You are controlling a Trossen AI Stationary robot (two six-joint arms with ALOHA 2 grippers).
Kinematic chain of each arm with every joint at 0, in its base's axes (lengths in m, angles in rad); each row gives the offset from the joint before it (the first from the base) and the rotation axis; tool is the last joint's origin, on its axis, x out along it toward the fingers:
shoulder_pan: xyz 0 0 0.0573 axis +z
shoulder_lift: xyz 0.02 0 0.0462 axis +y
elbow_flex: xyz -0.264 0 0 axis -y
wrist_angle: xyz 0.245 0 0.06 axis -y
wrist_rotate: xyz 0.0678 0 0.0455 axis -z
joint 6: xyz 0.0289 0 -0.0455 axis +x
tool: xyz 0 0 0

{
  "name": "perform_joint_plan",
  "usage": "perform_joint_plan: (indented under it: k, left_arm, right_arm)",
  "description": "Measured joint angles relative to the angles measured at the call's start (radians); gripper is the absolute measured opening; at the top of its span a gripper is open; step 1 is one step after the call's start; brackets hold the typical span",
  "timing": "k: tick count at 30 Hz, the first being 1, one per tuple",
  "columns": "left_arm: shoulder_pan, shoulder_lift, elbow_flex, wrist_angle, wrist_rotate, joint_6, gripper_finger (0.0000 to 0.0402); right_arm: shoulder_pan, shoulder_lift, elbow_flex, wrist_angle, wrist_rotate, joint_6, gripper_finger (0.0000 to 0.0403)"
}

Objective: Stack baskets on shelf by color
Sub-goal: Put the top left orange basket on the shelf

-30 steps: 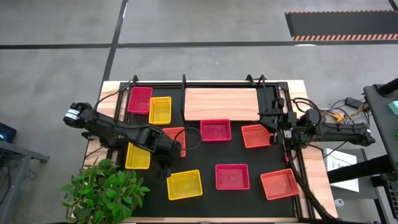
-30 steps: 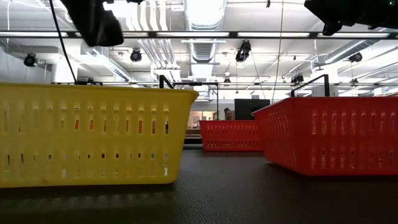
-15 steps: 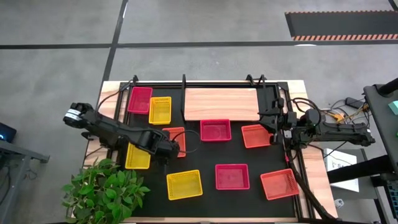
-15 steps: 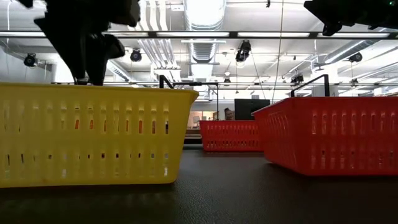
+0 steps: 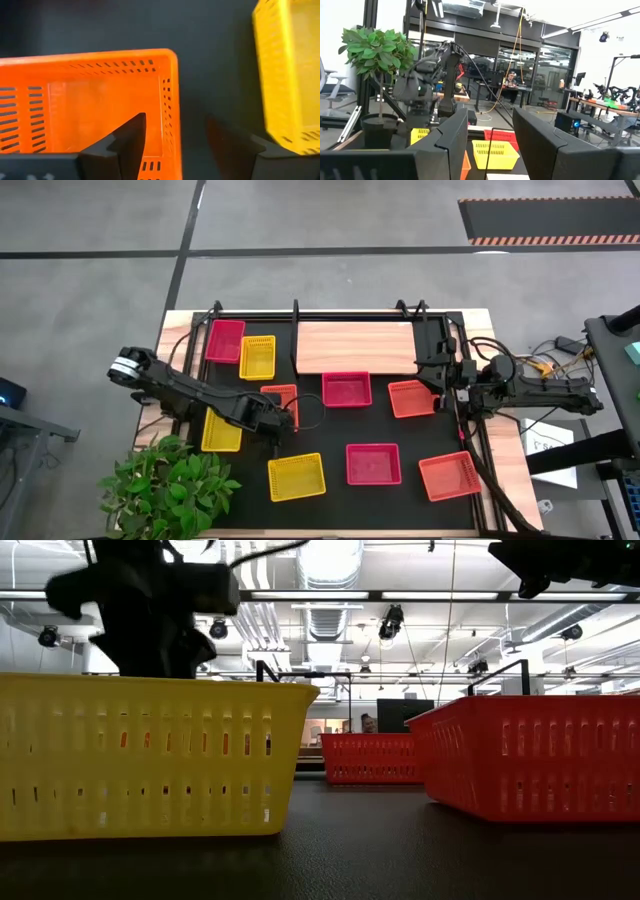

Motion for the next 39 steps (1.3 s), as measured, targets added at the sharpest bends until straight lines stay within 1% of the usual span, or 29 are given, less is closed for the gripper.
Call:
perform_joint_plan:
  k: [7,11,14,18,20,24,29,34,36,39]
  left_arm:
    - [0.001,0.078,0.000,0.007,0.000,0.001,0.0153]
    - [0.001,0.097,0.000,0.007,-0.002,0.001,0.0125]
    - [0.001,0.098,0.000,0.008,-0.003,0.001,0.0090]
    - [0.001,0.095,0.001,0.006,-0.003,0.001,0.0026]
    - [0.001,0.094,0.007,-0.007,-0.004,0.000,0.0008]
    - [0.000,0.084,0.025,-0.022,-0.004,-0.002,0.0003]
    - [-0.004,0.047,0.108,-0.127,-0.004,-0.006,0.0000]
    - [-0.014,0.020,0.254,-0.219,-0.003,-0.008,0.0000]
    - [-0.020,0.020,0.324,-0.220,-0.003,-0.004,0.0000]
    - [-0.028,0.020,0.426,-0.197,-0.006,0.046,0.0000]
  right_arm:
    - [0.000,0.000,0.000,-0.003,0.000,0.001,0.0151]
    - [0.000,0.000,0.000,-0.012,0.000,0.000,0.0151]
    - [0.000,0.000,0.000,-0.016,0.000,-0.001,0.0151]
    - [0.000,0.000,0.000,-0.016,0.000,-0.001,0.0151]
    - [0.000,0.000,0.000,-0.016,0.000,-0.001,0.0151]
    - [0.000,0.000,0.000,-0.016,0.000,0.003,0.0151]
    - [0.000,0.000,0.000,-0.016,0.000,0.006,0.0151]
    - [0.000,0.000,0.000,-0.017,0.000,0.006,0.0151]
    - [0.000,0.000,0.000,-0.017,-0.001,0.005,0.0151]
    - [0.000,0.000,0.000,-0.017,-0.001,0.001,0.0151]
